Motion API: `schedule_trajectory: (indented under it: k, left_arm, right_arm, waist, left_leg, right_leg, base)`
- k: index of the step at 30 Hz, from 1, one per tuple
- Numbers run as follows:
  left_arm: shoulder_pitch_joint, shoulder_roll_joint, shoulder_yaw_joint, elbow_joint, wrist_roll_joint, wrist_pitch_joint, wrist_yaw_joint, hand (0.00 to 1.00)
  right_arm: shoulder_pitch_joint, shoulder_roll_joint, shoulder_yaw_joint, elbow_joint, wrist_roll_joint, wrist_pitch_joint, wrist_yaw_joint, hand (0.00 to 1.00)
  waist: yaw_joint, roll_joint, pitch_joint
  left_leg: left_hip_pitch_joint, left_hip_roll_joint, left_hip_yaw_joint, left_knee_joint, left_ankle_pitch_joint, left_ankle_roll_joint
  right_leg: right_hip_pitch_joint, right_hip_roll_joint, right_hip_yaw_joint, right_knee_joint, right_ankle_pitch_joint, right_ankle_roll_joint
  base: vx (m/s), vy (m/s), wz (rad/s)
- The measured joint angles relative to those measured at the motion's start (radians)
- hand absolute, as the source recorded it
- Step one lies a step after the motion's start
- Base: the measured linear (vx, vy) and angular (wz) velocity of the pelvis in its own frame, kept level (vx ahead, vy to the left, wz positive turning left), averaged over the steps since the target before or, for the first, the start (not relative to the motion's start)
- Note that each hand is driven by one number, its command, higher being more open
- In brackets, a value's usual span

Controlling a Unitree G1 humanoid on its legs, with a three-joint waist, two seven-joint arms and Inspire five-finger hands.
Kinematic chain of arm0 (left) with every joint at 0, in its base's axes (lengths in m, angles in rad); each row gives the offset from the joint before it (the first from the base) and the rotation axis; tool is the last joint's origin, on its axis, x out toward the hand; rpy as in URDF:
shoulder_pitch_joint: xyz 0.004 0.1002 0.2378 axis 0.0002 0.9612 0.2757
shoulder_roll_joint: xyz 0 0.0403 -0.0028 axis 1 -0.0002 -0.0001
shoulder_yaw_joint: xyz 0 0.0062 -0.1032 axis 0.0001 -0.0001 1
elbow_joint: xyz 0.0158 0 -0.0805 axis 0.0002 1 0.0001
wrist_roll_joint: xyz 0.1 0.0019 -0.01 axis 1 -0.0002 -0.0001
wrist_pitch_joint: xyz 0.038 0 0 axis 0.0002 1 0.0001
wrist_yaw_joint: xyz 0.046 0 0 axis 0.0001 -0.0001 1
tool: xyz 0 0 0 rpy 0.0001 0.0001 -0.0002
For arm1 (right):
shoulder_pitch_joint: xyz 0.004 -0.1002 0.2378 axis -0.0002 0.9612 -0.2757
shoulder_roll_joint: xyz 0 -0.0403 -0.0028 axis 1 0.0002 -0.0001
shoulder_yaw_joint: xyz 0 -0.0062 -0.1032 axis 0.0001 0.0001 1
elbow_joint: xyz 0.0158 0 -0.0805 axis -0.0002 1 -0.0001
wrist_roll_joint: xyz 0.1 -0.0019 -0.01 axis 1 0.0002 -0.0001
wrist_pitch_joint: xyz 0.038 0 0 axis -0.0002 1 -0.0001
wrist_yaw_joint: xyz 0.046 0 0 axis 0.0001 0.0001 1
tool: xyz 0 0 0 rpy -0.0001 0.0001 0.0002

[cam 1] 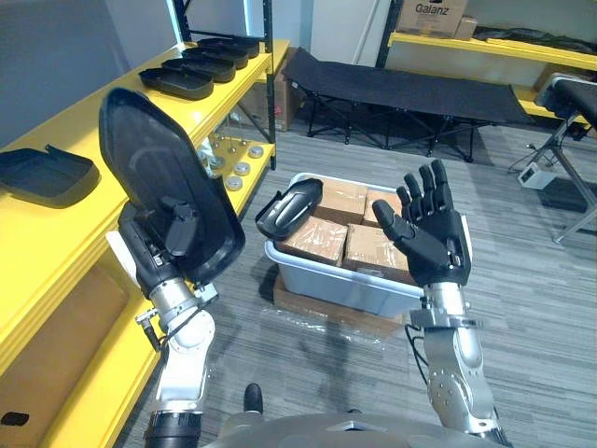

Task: Walk over and take three plastic housings, then place them on the shelf

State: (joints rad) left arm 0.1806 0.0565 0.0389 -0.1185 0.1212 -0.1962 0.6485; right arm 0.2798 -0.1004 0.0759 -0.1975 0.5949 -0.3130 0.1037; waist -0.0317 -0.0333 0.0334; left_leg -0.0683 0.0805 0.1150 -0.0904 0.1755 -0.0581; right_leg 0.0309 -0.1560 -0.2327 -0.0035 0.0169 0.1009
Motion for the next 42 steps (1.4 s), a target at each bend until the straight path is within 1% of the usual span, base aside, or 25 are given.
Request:
schedule_trajectory:
  k: [2,3,5,7,9,12,14,15,18,19,21,22,24,25,26,29,30,31,32,33,35,36,38,40,42]
  left_arm:
    - [0.063,-0.029,0.001,0.000,-0.082,-0.077,-0.037,0.00]
    - [0.077,-0.036,0.001,0.000,-0.097,-0.095,-0.041,0.00]
    - [0.112,-0.056,0.002,0.000,-0.170,-0.162,-0.051,0.00]
    - [0.128,-0.062,0.016,-0.001,-0.198,-0.200,-0.052,0.00]
    - [0.148,-0.062,0.026,-0.016,-0.197,-0.220,-0.055,0.00]
    - [0.183,-0.062,0.040,-0.106,-0.196,-0.220,-0.071,0.00]
    - [0.185,-0.062,0.049,-0.147,-0.196,-0.219,-0.091,0.00]
    - [0.187,-0.062,0.062,-0.191,-0.195,-0.219,-0.110,0.00]
    - [0.207,-0.072,0.105,-0.255,-0.196,-0.219,-0.134,0.00]
    - [0.225,-0.082,0.141,-0.285,-0.198,-0.218,-0.154,0.00]
    - [0.227,-0.091,0.178,-0.295,-0.211,-0.219,-0.172,0.00]
    - [0.241,-0.096,0.214,-0.310,-0.245,-0.219,-0.189,0.00]
    - [0.272,-0.099,0.264,-0.322,-0.286,-0.219,-0.204,0.00]
    - [0.289,-0.101,0.283,-0.321,-0.321,-0.218,-0.228,0.00]
    - [0.303,-0.108,0.292,-0.321,-0.334,-0.218,-0.249,0.00]
    - [0.309,-0.122,0.281,-0.321,-0.356,-0.197,-0.290,0.00]
    - [0.309,-0.121,0.273,-0.321,-0.356,-0.190,-0.298,0.00]
    - [0.308,-0.120,0.254,-0.321,-0.354,-0.178,-0.317,0.00]
    - [0.296,-0.115,0.227,-0.314,-0.353,-0.161,-0.339,0.00]
    - [0.288,-0.115,0.210,-0.309,-0.354,-0.152,-0.354,0.00]
    - [0.263,-0.110,0.164,-0.281,-0.357,-0.148,-0.409,0.00]
    - [0.251,-0.104,0.141,-0.267,-0.363,-0.148,-0.430,0.00]
    - [0.248,-0.094,0.113,-0.264,-0.376,-0.149,-0.445,0.00]
    - [0.242,-0.070,0.094,-0.264,-0.398,-0.150,-0.469,0.00]
    - [0.219,-0.042,0.079,-0.261,-0.401,-0.151,-0.494,0.00]
  right_arm:
    - [0.051,0.010,-0.029,0.065,-0.041,0.025,-0.003,1.00]
    - [0.061,0.014,-0.034,0.088,-0.041,0.026,-0.005,1.00]
    - [0.096,0.033,-0.060,0.156,-0.059,0.027,-0.033,1.00]
    - [0.107,0.037,-0.074,0.173,-0.077,0.027,-0.054,1.00]
    - [0.105,0.037,-0.083,0.174,-0.078,0.023,-0.066,1.00]
    - [0.063,0.037,-0.070,0.176,-0.088,0.022,-0.091,1.00]
    - [0.026,0.036,-0.053,0.191,-0.158,0.022,-0.134,1.00]
    - [-0.023,0.032,-0.018,0.210,-0.205,0.024,-0.176,1.00]
    - [-0.112,0.022,0.034,0.245,-0.252,0.031,-0.216,1.00]
    - [-0.159,0.017,0.056,0.261,-0.292,0.041,-0.232,1.00]
    - [-0.194,0.015,0.057,0.277,-0.327,0.050,-0.248,1.00]
    - [-0.224,0.015,0.058,0.289,-0.353,0.055,-0.255,1.00]
    - [-0.263,0.013,0.065,0.300,-0.354,0.058,-0.263,1.00]
    - [-0.276,0.010,0.065,0.304,-0.354,0.064,-0.263,1.00]
    - [-0.282,0.003,0.065,0.304,-0.354,0.069,-0.261,1.00]
    - [-0.293,-0.013,0.064,0.306,-0.351,0.089,-0.232,1.00]
    - [-0.292,-0.015,0.064,0.306,-0.351,0.092,-0.226,1.00]
    - [-0.290,-0.015,0.064,0.305,-0.350,0.093,-0.216,1.00]
    - [-0.279,-0.016,0.060,0.304,-0.346,0.094,-0.214,1.00]
    - [-0.270,-0.018,0.054,0.302,-0.344,0.094,-0.214,1.00]
    - [-0.243,-0.023,0.041,0.301,-0.344,0.094,-0.214,1.00]
    - [-0.230,-0.024,0.039,0.301,-0.346,0.094,-0.212,1.00]
    - [-0.219,-0.024,0.041,0.301,-0.353,0.094,-0.198,1.00]
    - [-0.211,-0.023,0.044,0.300,-0.352,0.094,-0.177,1.00]
    - [-0.188,-0.024,0.041,0.269,-0.352,0.093,-0.171,1.00]
  waist:
    - [0.001,0.000,0.000]
    - [0.002,0.001,0.000]
    - [0.000,0.007,0.005]
    - [-0.001,0.016,0.010]
    - [0.003,0.021,0.012]
    - [0.012,0.023,0.012]
    - [0.032,0.024,0.012]
    - [0.056,0.027,0.013]
    - [0.089,0.039,0.017]
    - [0.113,0.044,0.020]
    - [0.145,0.047,0.022]
    - [0.167,0.046,0.022]
    - [0.180,0.041,0.023]
    - [0.191,0.037,0.023]
    - [0.196,0.033,0.023]
    - [0.193,0.029,0.028]
    - [0.190,0.029,0.031]
    - [0.178,0.029,0.038]
    - [0.153,0.030,0.042]
    - [0.145,0.030,0.044]
    - [0.137,0.038,0.070]
    - [0.138,0.047,0.079]
    - [0.138,0.058,0.091]
    - [0.135,0.058,0.103]
    - [0.133,0.057,0.103]
  left_leg:
    - [0.000,0.001,0.015,0.000,-0.003,-0.001]
    - [0.000,0.001,0.019,0.000,-0.004,-0.001]
    - [-0.002,0.001,0.019,0.000,-0.004,-0.001]
    - [-0.002,0.001,0.019,0.000,-0.004,-0.002]
    - [-0.002,0.000,0.016,0.000,-0.004,-0.002]
    - [-0.026,-0.005,-0.029,0.000,0.000,-0.003]
    - [-0.041,-0.008,-0.059,0.000,0.005,-0.003]
    - [-0.056,-0.015,-0.098,0.000,0.009,-0.006]
    - [-0.069,-0.026,-0.152,0.000,0.022,-0.007]
    - [-0.068,-0.036,-0.183,0.000,0.026,-0.006]
    - [-0.071,-0.040,-0.211,0.000,0.029,-0.005]
    - [-0.078,-0.043,-0.226,0.001,0.030,-0.004]
    - [-0.089,-0.046,-0.245,0.001,0.032,-0.003]
    - [-0.090,-0.048,-0.248,0.001,0.032,-0.004]
    - [-0.089,-0.051,-0.250,0.001,0.037,-0.011]
    - [-0.080,-0.052,-0.245,0.002,0.036,-0.010]
    - [-0.081,-0.052,-0.240,0.001,0.030,-0.001]
    - [-0.089,-0.044,-0.189,0.001,0.021,0.014]
    - [-0.100,-0.032,-0.123,0.001,0.007,0.034]
    - [-0.101,-0.028,-0.105,0.002,0.004,0.038]
    - [-0.103,-0.013,-0.029,0.005,-0.001,0.047]
    - [-0.111,-0.009,-0.018,0.005,-0.001,0.047]
    - [-0.124,-0.010,-0.010,0.005,-0.001,0.046]
    - [-0.127,-0.014,0.031,0.006,-0.001,0.046]
    - [-0.130,-0.037,0.007,0.007,0.035,0.072]
  right_leg:
    - [-0.008,0.001,0.015,0.001,0.000,0.000]
    - [-0.008,0.001,0.018,0.001,0.000,0.000]
    - [-0.008,0.002,0.019,0.001,0.000,0.000]
    - [-0.008,0.002,0.019,0.001,0.000,0.001]
    - [-0.005,0.002,0.016,0.000,0.000,0.001]
    - [0.000,0.003,-0.025,-0.003,0.000,0.001]
    - [0.001,0.003,-0.052,-0.008,0.000,0.001]
    - [0.009,0.002,-0.089,-0.015,0.000,0.001]
    - [0.031,0.002,-0.146,-0.015,-0.012,0.004]
    - [0.046,0.001,-0.180,-0.015,-0.021,0.006]
    - [0.062,-0.001,-0.211,-0.013,-0.032,0.009]
    - [0.062,-0.005,-0.228,-0.009,-0.041,0.010]
    - [0.062,-0.006,-0.250,-0.004,-0.045,0.007]
    - [0.064,-0.007,-0.255,0.001,-0.048,0.008]
    - [0.066,-0.009,-0.257,0.003,-0.049,0.009]
    - [0.077,-0.007,-0.255,0.013,-0.052,0.006]
    - [0.077,-0.007,-0.256,0.019,-0.054,0.006]
    - [0.083,-0.004,-0.269,0.021,-0.060,0.008]
    - [0.097,-0.002,-0.312,0.021,-0.065,0.012]
    - [0.104,-0.002,-0.334,0.021,-0.067,0.011]
    - [0.138,-0.002,-0.398,0.024,-0.081,0.016]
    - [0.135,-0.002,-0.420,0.040,-0.099,0.020]
    - [0.127,-0.008,-0.422,0.076,-0.134,0.018]
    - [0.120,-0.032,-0.415,0.135,-0.186,0.025]
    - [0.085,-0.030,-0.315,0.237,-0.260,0.024]
  base:
    - [0.01,-0.003,-0.17]
    - [0.02,-0.007,-0.14]
    - [0.01,-0.005,-0.03]
    - [0.00,0.000,0.00]
    - [0.00,-0.003,0.04]
    - [0.00,-0.005,0.34]
    - [0.00,-0.006,0.52]
    - [-0.01,-0.015,0.56]
    - [-0.01,-0.029,0.70]
    - [0.00,-0.040,0.73]
    - [0.01,-0.040,0.64]
    - [0.03,-0.024,0.48]
    - [0.04,-0.019,0.34]
    - [0.05,-0.024,0.14]
    - [0.05,-0.019,0.09]
    - [0.00,0.000,0.00]
    - [-0.04,0.005,0.12]
    - [-0.09,0.014,0.51]
    - [-0.08,0.014,0.72]
    - [-0.04,0.001,0.98]
    - [-0.05,0.018,0.91]
    - [-0.08,0.022,0.71]
    - [-0.04,0.028,0.62]
    - [0.01,0.035,0.62]
    - [0.04,-0.023,0.71]
